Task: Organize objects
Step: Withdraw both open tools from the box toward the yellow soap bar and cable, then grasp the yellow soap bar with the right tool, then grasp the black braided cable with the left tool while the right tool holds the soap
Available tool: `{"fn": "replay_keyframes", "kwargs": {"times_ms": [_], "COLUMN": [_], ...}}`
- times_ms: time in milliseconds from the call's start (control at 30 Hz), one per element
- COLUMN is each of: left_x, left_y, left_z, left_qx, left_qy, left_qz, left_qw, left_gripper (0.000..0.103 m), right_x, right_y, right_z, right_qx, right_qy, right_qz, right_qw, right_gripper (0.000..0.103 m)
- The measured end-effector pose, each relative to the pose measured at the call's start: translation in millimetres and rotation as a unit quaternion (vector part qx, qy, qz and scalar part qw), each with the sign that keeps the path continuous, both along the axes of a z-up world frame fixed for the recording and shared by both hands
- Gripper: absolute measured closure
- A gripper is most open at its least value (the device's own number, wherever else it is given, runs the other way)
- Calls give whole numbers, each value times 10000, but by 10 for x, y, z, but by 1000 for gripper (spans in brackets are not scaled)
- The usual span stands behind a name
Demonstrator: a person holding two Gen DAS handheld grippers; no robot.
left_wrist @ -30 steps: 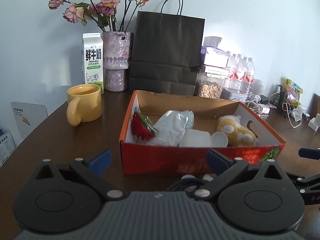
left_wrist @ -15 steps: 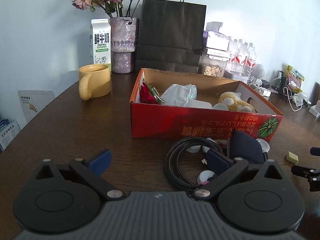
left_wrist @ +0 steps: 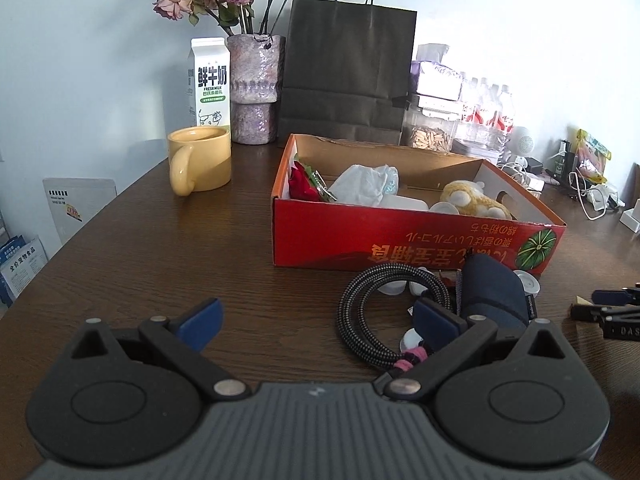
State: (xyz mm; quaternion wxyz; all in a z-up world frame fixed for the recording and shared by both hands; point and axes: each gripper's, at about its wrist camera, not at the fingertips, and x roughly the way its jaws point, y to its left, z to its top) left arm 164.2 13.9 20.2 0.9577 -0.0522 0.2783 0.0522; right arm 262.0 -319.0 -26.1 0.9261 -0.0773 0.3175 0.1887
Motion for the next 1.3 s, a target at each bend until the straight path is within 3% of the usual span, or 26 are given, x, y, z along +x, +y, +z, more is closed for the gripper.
{"fn": "replay_keyframes", "kwargs": {"times_ms": [33,67,633,1300], "left_x": [2,3,99,426], "left_y": [1,4,-18,-172], "left_z": [0,0,-98,-265], "left_qx": [0,-3,-12,63], "left_qy": [4,4,149,474], "left_qz": [5,1,-204,-1027], "left_qw": [10000,10000,9997,9936], "left_gripper": [0,0,0,0], "right_x": [7,0,-368,-472], "right_y": [-3,5,318,785], "right_z": [0,-3,111,141], "right_qx": [81,81,238,479], "right_qy": [28,8,-751,-818], "right_qz": [59,65,257,348], "right_qw": [9999,9999,9966,9949], "right_gripper": [69,72,73,73]}}
